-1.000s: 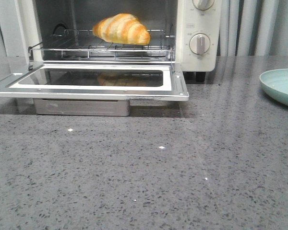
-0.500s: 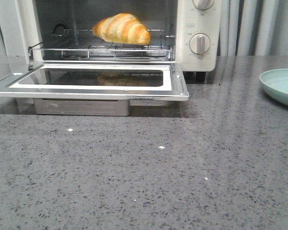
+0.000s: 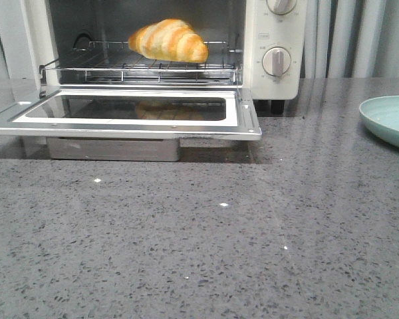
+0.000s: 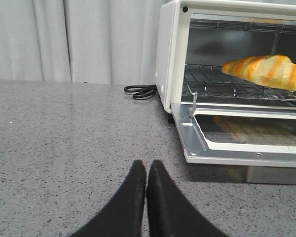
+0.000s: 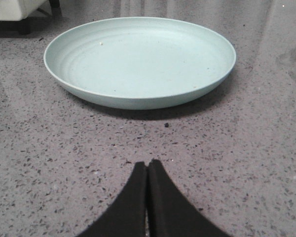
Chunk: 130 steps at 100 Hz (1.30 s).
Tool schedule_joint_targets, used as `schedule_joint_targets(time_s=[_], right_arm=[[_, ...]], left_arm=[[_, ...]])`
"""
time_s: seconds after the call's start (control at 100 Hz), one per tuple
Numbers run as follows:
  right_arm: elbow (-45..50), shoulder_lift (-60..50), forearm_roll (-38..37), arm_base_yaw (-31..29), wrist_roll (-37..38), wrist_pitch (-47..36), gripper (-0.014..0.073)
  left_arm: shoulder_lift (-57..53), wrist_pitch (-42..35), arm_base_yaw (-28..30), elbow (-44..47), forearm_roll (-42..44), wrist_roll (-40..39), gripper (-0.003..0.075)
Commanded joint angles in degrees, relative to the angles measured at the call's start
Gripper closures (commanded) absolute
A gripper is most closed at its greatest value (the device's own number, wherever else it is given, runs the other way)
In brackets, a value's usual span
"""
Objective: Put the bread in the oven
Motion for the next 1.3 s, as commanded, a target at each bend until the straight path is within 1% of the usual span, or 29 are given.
schedule_joint_targets(time_s=[0.0,0.09,0.21,0.26,0.47,0.9,1.05,1.29], right_arm=[[1.71,-0.97,-0.1,-0.23,-0.71,-2.01,0.0661],[1.71,-0.97,-0.1,-0.23,-0.71,-1.9,0.0661],[1.71,-0.97,-0.1,-0.23,-0.71,-1.9,0.0661],[1.71,-0.97,-0.1,-0.23,-0.71,-1.9,0.0661],[1.71,-0.97,-0.1,-0.23,-0.71,-1.9,0.0661],[1.71,-0.97,-0.1,-0.23,-0.71,-1.9,0.0661],[1.71,-0.97,-0.1,-0.23,-0.71,-1.9,0.0661],[1.71,-0.97,-0.1,-0.23,-0.71,-1.9,0.0661]], left_arm=[[-1.75,-2.2,0.11,1.22,0.51,-0.45,0.0742],[-1.75,0.68,0.11,1.34,2.29,-0.45,0.0741],[-1.75,7.17,0.28,1.34,4.15,-0.45,0.0741],[-1.75,8.47,0.41,1.34,4.58,-0.45,0.0741],[-1.75,10.4,0.55,1.34,4.96,-0.45,0.0742],[-1.75,10.76,0.55,1.34,4.96,-0.45,0.0741],[-1.75,10.76,0.64,1.34,4.75,-1.87,0.0741],[-1.75,10.76,4.07,1.34,3.43,-1.96,0.0742]])
